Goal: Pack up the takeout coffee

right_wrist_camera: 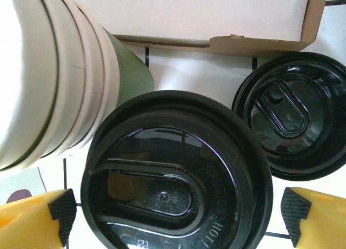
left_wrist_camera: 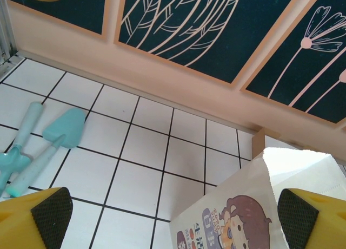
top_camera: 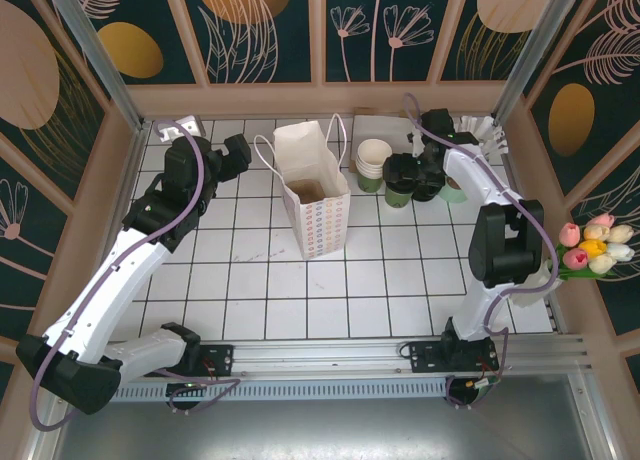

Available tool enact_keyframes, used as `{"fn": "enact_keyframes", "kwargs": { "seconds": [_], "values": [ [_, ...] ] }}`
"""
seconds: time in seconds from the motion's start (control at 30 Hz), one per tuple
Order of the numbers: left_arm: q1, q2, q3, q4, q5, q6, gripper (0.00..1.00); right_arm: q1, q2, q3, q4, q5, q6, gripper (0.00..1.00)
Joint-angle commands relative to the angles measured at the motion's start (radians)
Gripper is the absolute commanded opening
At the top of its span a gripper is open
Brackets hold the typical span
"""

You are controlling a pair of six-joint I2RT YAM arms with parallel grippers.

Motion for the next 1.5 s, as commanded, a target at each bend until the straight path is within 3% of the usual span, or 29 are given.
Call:
{"fn": "enact_keyframes", "kwargs": {
  "seconds": [0.0, 0.2, 0.37, 0.53, 1.13, 1.47],
  "values": [
    [0.004, 0.008, -0.01, -0.007, -0.002, 0.01, 0.99, -0.006, 0.014, -0.02, 0.011, -0.011, -0.008, 0.99],
    [0.005, 0.016, -0.01, -0.004, 0.018, 0.013, 0.99, -0.007, 0.018, -0.033, 0.028, -0.031, 0.0, 0.88],
    [0.004, 0.006, -0.026, 0.042, 0.11, 0.025, 0.99, -0.008, -0.002, -0.056, 0.047, -0.036, 0.011, 0.82],
    [0.004, -0.008, -0.041, 0.055, 0.105, 0.025, 0.99, -0.007, -0.053, -0.087, 0.05, -0.036, 0.027, 0.77],
    [0.004, -0.025, -0.082, 0.103, 0.137, 0.054, 0.99, 0.038, -0.255, -0.282, 0.0, -0.069, 0.05, 0.74],
    [0.004, -0.028, -0.088, 0.108, 0.142, 0.047, 0.99, 0.12, -0.309, -0.305, 0.005, -0.064, 0.096, 0.74]
  ]
}}
